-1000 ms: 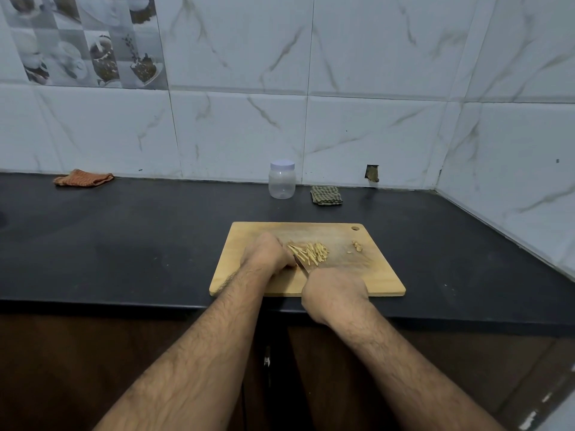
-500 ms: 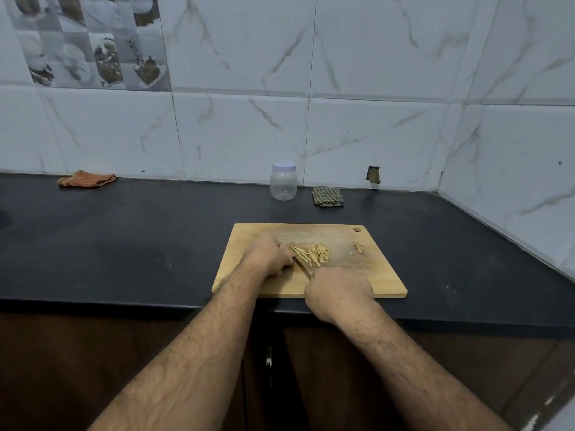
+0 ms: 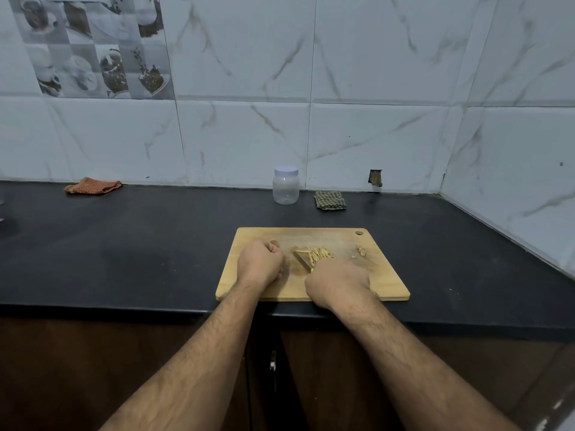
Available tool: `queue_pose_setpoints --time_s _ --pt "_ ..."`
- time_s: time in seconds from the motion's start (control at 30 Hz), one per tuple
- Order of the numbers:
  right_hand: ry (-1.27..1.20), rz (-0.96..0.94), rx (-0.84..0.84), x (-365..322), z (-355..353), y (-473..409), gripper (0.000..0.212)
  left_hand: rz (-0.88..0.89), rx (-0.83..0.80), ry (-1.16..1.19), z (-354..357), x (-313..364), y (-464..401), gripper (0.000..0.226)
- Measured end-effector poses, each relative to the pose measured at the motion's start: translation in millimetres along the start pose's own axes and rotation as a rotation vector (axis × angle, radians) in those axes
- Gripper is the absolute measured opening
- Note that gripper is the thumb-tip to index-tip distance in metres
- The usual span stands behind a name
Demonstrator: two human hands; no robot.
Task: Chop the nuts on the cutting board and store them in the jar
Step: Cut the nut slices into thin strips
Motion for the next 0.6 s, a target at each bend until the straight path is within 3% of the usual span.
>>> queue_pose_setpoints --time_s 0.3,0.4,0.6 --pt "-0.029 0.07 0.03 17.2 -9.2 -3.7 0.027 -0.005 0.064 0.055 -8.3 -1.1 0.6 0.016" --pt "-0.036 0.043 0.027 9.9 -6.6 -6.0 0.028 0.026 0.143 0.051 -22.6 -3.1 -4.2 0.003" --pt "-0.096 0.046 0.019 8.3 2.1 -18.1 0.026 0.051 0.237 -0.148 -45.5 -2.3 -20.3 0.027"
Point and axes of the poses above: each hand's wrist, its own y-axis away from the middle knuckle, its own z-axis out of the palm, x = y × z, the point moved 10 cm from there along -y, towards the middle knuckle, and after that the axes turned 5 degrees about -z, right-handed, at the moved point
